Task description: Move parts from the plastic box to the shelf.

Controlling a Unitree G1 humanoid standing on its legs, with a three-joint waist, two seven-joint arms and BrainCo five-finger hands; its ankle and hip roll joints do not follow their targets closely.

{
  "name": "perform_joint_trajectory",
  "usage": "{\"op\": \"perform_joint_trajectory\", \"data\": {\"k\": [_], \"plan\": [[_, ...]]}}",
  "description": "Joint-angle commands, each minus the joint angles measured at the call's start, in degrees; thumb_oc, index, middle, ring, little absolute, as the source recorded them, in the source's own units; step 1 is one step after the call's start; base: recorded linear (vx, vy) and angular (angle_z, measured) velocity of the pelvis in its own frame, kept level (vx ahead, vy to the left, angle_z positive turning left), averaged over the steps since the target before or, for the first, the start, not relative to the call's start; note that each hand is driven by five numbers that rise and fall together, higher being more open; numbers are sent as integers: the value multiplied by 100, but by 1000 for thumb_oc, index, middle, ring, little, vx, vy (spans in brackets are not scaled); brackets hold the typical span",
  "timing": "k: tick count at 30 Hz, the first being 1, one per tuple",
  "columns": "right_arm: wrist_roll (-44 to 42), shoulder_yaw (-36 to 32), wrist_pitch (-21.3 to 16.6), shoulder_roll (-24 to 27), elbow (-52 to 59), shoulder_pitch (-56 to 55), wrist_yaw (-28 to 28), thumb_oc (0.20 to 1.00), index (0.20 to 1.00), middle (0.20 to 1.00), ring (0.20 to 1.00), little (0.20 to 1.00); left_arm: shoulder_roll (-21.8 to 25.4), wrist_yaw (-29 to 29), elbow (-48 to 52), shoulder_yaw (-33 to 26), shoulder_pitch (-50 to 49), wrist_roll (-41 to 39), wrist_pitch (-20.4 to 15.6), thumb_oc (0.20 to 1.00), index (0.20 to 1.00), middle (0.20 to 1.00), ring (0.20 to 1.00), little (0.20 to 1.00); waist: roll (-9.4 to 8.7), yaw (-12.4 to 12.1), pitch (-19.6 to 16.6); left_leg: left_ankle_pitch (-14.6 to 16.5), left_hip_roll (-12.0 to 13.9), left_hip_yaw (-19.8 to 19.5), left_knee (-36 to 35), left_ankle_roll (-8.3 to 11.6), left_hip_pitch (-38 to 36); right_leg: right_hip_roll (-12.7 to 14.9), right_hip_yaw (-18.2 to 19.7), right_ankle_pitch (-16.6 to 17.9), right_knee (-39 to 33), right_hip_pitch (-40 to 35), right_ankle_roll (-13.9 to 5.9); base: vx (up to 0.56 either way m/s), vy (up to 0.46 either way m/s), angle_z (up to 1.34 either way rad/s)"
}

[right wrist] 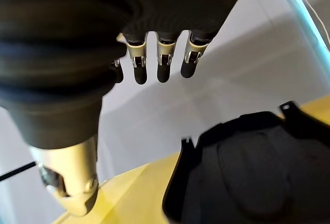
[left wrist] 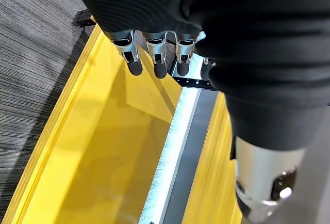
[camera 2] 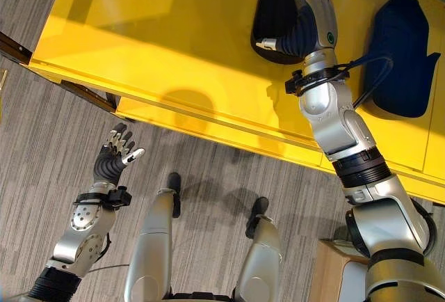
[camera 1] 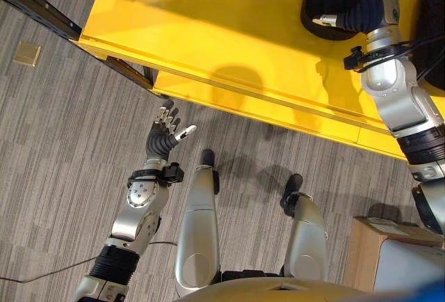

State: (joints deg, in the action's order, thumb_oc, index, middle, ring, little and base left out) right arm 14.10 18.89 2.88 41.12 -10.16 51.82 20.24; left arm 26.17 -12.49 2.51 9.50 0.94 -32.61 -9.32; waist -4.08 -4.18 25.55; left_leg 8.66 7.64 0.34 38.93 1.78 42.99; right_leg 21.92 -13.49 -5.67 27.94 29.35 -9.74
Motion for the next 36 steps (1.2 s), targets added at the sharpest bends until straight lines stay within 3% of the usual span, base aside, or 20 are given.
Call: {"op": "perform_joint_trajectory", "data": {"k": [1, 13, 21, 26, 32, 36], "plan": [[-471, -147, -214, 78, -86, 467, 56, 1000, 1000, 1000, 1000, 1000, 177, 62, 254, -84, -124, 20, -187, 1000, 1000, 1000, 1000, 1000, 50, -96, -63, -69, 227, -52, -243, 227, -31, -3, 97, -140, 325, -280, 67, 0, 0, 0], [-669, -15, -146, 483, -353, 747, 11, 1000, 1000, 1000, 1000, 1000, 254, 83, 289, -109, -191, -20, -165, 1000, 1000, 1000, 1000, 1000, 32, -95, -41, -79, 243, -37, -273, 232, -56, -22, 100, -119, 286, -297, 67, 0, 0, 0], [-430, 504, -51, 1033, -791, 1543, 33, 1000, 1000, 1000, 1000, 1000, 340, 134, 328, -70, -204, -89, -199, 1000, 1000, 1000, 1000, 1000, -4, -109, -21, -97, 253, -51, -284, 240, -47, -26, 92, -106, 321, -264, 58, 0, 0, 0], [-402, 630, -40, 1085, -921, 1690, 13, 1000, 1000, 1000, 1000, 1000, 341, 149, 306, -53, -175, -113, -200, 1000, 1000, 1000, 1000, 1000, -7, -98, -14, -90, 253, -50, -282, 236, -57, -31, 113, -93, 329, -264, 56, 0, 0, 0], [-208, 834, -60, 1267, -718, 1682, -262, 1000, 1000, 1000, 1000, 1000, 362, 186, 293, -89, -188, -106, -177, 1000, 1000, 1000, 1000, 1000, -27, -85, 1, -96, 247, -40, -293, 235, -69, -31, 102, -78, 308, -278, 55, 0, 0, 0], [-651, 842, -243, 1372, -422, 1520, -581, 1000, 1000, 1000, 1000, 1000, 370, 238, 314, -141, -215, -106, -157, 1000, 1000, 1000, 1000, 1000, -40, -77, 14, -109, 242, -28, -296, 227, -60, -20, 86, -45, 291, -271, 51, 0, 0, 0]]}}
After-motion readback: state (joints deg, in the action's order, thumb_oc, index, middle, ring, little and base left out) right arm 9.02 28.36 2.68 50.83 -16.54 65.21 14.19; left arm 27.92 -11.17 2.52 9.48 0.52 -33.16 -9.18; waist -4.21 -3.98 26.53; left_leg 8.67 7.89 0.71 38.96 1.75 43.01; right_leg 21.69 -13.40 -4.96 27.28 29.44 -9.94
